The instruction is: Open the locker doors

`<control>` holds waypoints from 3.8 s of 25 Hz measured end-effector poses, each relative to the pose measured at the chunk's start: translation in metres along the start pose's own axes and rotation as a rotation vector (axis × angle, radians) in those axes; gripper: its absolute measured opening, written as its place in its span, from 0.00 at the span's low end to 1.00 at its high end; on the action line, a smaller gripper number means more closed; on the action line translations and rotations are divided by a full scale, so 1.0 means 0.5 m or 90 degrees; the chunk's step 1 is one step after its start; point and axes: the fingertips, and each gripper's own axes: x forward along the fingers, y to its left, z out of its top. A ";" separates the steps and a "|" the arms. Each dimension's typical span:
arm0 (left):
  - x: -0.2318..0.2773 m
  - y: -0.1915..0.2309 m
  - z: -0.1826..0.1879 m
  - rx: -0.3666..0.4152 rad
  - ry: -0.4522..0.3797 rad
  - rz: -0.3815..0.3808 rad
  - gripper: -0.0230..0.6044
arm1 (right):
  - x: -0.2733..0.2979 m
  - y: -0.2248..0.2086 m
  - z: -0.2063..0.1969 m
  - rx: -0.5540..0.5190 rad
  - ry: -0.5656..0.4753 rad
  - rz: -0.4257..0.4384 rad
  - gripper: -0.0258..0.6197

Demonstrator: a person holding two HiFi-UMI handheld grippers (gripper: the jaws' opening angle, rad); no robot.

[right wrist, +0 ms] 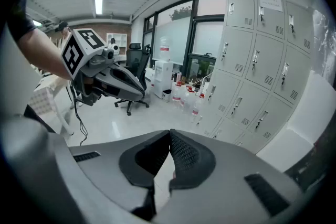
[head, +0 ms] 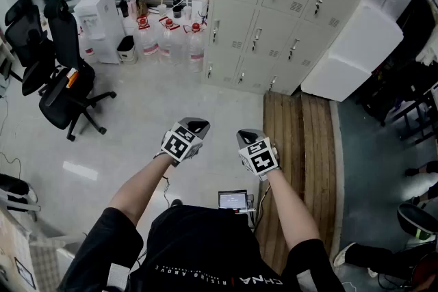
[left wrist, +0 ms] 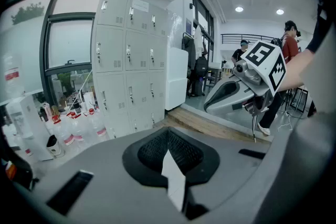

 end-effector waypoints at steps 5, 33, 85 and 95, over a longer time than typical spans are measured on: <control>0.010 -0.015 -0.009 0.009 0.000 -0.009 0.07 | -0.003 -0.010 -0.013 0.010 -0.005 -0.003 0.09; 0.036 -0.088 -0.036 0.018 0.022 -0.006 0.07 | -0.066 -0.051 -0.081 0.120 -0.031 -0.034 0.09; 0.386 0.534 0.048 0.008 0.056 -0.011 0.07 | 0.425 -0.391 0.138 0.197 0.061 -0.036 0.09; 0.536 0.643 0.115 -0.034 0.070 0.023 0.07 | 0.585 -0.578 0.205 0.172 0.053 0.015 0.09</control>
